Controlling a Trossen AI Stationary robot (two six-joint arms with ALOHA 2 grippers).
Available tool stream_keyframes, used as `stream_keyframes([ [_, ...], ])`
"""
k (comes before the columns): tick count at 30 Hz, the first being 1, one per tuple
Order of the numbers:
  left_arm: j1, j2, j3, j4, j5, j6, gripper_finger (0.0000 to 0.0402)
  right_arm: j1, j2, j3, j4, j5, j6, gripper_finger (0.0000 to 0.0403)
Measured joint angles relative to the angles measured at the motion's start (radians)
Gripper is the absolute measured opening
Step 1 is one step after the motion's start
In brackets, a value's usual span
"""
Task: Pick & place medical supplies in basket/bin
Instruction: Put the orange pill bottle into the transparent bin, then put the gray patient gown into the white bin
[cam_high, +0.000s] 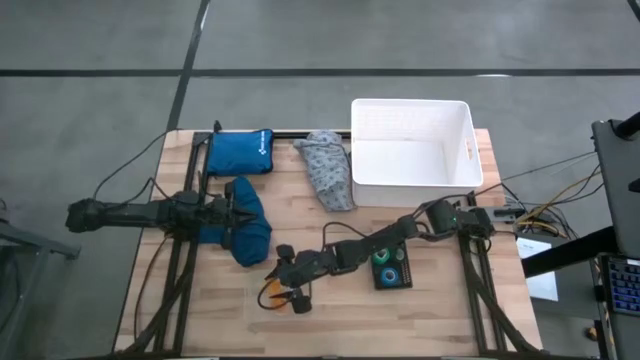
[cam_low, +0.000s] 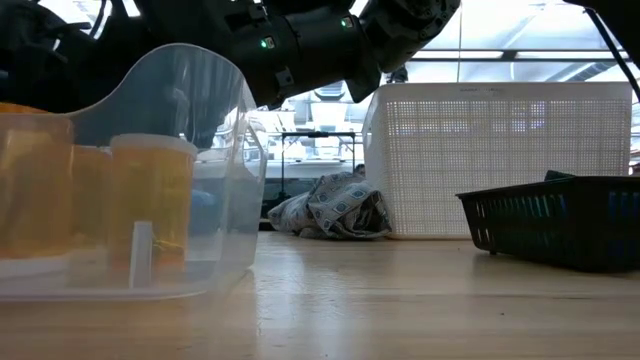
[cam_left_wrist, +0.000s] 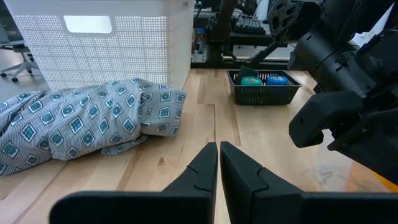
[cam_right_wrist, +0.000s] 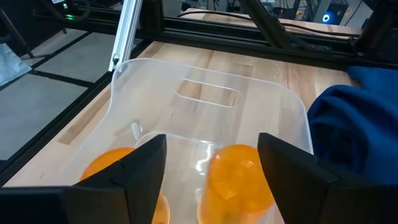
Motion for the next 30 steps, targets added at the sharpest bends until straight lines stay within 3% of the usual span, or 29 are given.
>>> stream_keyframes([
  [11, 0.000, 0.000, 0.000, 0.000, 0.000, -0.001, 0.0026, 0.000, 0.000, -0.001, 0.000, 0.000, 0.000, 0.0267],
  [27, 0.000, 0.000, 0.000, 0.000, 0.000, -0.003, 0.0026, 0.011, 0.000, 0.026, 0.000, -0.002, 0.001, 0.0262],
  [30, 0.000, 0.000, 0.000, 0.000, 0.000, -0.003, 0.0026, 0.012, -0.010, 0.046, -0.001, -0.043, -0.004, 0.0258],
])
